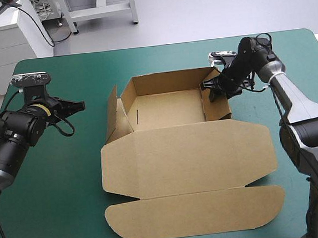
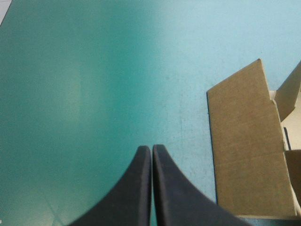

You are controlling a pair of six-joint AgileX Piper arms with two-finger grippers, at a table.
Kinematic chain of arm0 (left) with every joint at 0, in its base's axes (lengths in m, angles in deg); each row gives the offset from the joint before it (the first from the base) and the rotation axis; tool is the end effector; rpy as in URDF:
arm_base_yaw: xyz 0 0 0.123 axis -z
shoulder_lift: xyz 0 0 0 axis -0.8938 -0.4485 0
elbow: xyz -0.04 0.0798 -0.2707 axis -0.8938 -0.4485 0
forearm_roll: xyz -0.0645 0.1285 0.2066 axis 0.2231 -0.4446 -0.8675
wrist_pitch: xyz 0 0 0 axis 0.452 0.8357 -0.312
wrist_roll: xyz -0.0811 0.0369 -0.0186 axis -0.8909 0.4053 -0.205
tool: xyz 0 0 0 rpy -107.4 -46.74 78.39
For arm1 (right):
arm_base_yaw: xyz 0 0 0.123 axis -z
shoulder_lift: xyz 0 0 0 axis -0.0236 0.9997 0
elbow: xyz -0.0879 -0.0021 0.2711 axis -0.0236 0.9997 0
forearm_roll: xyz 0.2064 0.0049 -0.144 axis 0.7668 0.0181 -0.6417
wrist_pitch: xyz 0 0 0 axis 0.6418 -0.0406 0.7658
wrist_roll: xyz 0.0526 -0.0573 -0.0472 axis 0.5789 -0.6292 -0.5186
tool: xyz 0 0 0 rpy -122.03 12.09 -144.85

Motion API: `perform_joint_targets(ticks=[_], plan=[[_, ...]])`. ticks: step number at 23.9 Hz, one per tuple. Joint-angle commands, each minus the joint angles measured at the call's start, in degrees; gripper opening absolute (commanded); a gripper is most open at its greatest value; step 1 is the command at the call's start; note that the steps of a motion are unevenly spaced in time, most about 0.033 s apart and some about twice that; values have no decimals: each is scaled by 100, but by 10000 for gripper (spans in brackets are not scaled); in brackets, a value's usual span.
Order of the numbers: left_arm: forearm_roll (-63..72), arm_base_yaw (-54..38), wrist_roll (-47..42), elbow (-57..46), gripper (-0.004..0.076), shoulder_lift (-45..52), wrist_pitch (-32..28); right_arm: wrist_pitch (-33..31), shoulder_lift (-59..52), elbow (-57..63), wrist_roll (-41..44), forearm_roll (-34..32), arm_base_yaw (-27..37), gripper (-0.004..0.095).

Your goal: Fold the box

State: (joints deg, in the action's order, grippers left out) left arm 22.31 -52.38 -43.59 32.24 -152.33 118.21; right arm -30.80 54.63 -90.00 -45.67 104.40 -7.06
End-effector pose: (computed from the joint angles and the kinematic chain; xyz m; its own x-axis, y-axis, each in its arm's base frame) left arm 0.2720 -0.0358 0.3688 -0.6174 -0.0093 -0.7866 -0.0319 0.9994 0.0132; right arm 0.4364 0.0909 0.2697 -0.9566 -0.1270 -0.2623 -0.2012 0.9389 0.2793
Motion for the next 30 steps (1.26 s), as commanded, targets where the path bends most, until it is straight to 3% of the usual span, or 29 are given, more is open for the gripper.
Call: perform_joint_targets(ticks=[1, 3, 5, 9, 11, 15, 19, 22, 30], plan=[[-4, -18, -13, 155, -8, 124, -31, -69, -202, -140, 1, 115, 15, 397], [11, -18, -13, 155, -8, 124, 114, -69, -189, -140, 10, 115, 15, 248], [11, -18, -13, 155, -8, 124, 201, -69, -179, -140, 10, 115, 15, -11], [324, -260, -57, 155, -8, 84, 254, -77, -193, -140, -54, 209, 15, 0], [1112, -948, 102, 155, -8, 40, 270, -77, -345, -140, -149, 467, 103, -6], [3800, -2468, 1930, 155, -8, 1, 381, -77, -877, -140, -516, 1389, 576, -19], [6228, -3346, 3020, 155, -8, -246, 714, -77, -1476, -140, -609, 1317, 841, -19], [7567, -3425, 4271, 155, -8, -432, 1195, -77, -1914, -140, -724, 1303, 858, -19], [8451, -3276, 5528, 155, -8, -520, 2208, -77, -1975, -140, -766, 1717, 705, -18]])
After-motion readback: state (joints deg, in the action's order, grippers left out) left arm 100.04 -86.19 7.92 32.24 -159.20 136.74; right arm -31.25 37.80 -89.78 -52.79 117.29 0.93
